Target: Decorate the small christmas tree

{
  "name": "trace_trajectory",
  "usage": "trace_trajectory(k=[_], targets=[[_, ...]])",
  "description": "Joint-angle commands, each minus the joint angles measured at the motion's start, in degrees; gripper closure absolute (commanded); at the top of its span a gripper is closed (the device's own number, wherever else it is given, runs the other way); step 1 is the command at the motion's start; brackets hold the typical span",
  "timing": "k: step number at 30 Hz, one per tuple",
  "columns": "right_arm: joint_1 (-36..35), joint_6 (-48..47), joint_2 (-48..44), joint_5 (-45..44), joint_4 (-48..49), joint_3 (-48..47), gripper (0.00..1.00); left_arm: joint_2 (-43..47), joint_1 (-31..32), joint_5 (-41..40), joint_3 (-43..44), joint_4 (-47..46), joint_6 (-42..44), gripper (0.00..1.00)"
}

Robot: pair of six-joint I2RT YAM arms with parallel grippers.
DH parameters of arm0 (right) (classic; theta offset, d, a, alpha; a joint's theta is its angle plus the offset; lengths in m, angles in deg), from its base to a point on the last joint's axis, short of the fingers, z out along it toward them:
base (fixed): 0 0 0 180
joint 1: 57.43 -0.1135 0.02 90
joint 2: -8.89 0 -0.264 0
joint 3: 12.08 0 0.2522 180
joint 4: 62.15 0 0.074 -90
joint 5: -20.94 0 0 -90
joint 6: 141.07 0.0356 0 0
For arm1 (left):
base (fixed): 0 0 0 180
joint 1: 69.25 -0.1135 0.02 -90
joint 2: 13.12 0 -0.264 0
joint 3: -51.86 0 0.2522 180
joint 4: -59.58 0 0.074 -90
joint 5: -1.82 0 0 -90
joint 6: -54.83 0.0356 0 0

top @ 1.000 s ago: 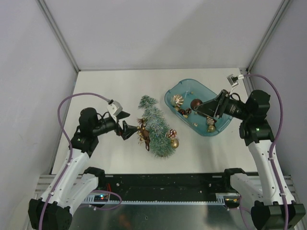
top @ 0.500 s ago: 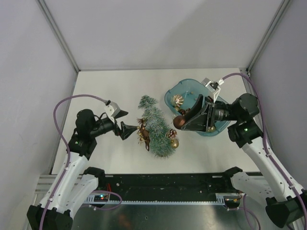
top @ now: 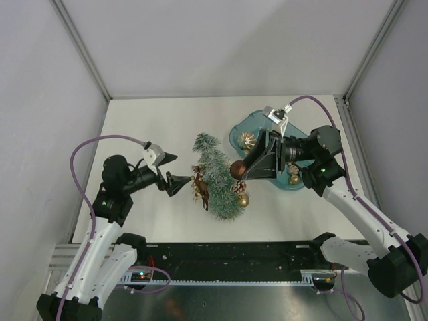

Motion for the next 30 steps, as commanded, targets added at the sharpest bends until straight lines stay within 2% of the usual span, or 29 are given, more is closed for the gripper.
trace_trajectory(k=[1, 9, 22, 30], targets=[[1.0, 0.2, -0.4, -0.5, 3.8, -0.5, 0.58, 1.0, -0.5, 0.8, 0.1, -1.7, 0.4, 0.00], [4.0, -2.8, -0.7, -2.1, 1.0, -1.0, 0.59, 0.8, -0.5, 1.1, -0.1, -1.7, 0.6, 0.00], [4.0, -2.4, 1.8, -2.2, 3.8, -1.1, 0.60, 0.1, -1.8, -0.2, 3.8, -1.8, 2.8, 0.00], [4.0, -1.8, 2.4, -2.3, 5.6, -1.1, 0.61, 0.0, -3.3, -4.3, 6.6, -0.1, 8.0, 0.00]])
